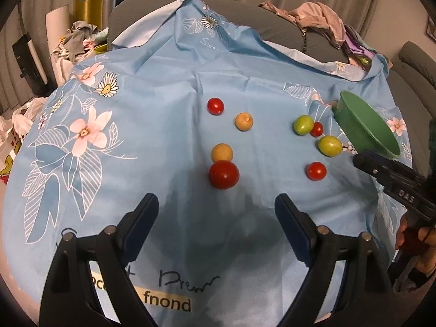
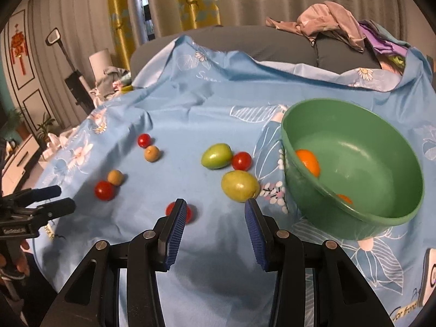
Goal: Organize fruits
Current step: 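Withdraw both tools from the bowl back toward the remaining fruit, then grasp the yellow-green pear-like fruit with the right tool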
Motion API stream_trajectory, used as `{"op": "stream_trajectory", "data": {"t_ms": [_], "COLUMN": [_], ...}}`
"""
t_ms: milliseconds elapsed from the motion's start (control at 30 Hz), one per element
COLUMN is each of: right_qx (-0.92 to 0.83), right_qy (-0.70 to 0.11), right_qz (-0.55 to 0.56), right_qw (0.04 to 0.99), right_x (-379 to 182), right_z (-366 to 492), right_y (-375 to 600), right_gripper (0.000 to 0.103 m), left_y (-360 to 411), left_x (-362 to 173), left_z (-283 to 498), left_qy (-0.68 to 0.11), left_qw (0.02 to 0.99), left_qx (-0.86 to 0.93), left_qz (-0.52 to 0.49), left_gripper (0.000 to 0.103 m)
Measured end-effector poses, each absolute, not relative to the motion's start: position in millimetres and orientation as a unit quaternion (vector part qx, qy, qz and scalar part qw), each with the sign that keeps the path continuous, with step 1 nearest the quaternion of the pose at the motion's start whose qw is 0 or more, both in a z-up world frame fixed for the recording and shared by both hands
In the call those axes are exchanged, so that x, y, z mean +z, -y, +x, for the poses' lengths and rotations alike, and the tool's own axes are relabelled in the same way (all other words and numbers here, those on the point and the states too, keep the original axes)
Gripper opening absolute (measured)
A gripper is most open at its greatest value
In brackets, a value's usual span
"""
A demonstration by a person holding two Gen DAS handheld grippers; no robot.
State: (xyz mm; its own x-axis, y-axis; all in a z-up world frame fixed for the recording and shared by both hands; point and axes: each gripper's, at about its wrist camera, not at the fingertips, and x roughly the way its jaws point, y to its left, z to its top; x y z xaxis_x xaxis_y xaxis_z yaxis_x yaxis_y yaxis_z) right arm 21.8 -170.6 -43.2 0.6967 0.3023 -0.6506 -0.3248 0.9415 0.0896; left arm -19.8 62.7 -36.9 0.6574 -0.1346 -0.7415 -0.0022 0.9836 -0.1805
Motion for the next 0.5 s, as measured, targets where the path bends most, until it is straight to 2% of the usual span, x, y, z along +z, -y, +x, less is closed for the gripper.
{"op": "stream_trajectory", "data": {"t_ms": [500], "right_qx": [0.101], "right_qy": [-0.393], "right_qz": [-0.068], "right_qw": [0.912], "right_x": [-61], "right_z": [64], "right_y": [147], "right_gripper": [0.045], "left_y": [-50], "left_x": [-45], "left_z": [-7], "left_qy": [-0.412], "left_qw": [0.905], "left_qx": [-0.081], "left_qz": [-0.067], "left_gripper": [0.087]}}
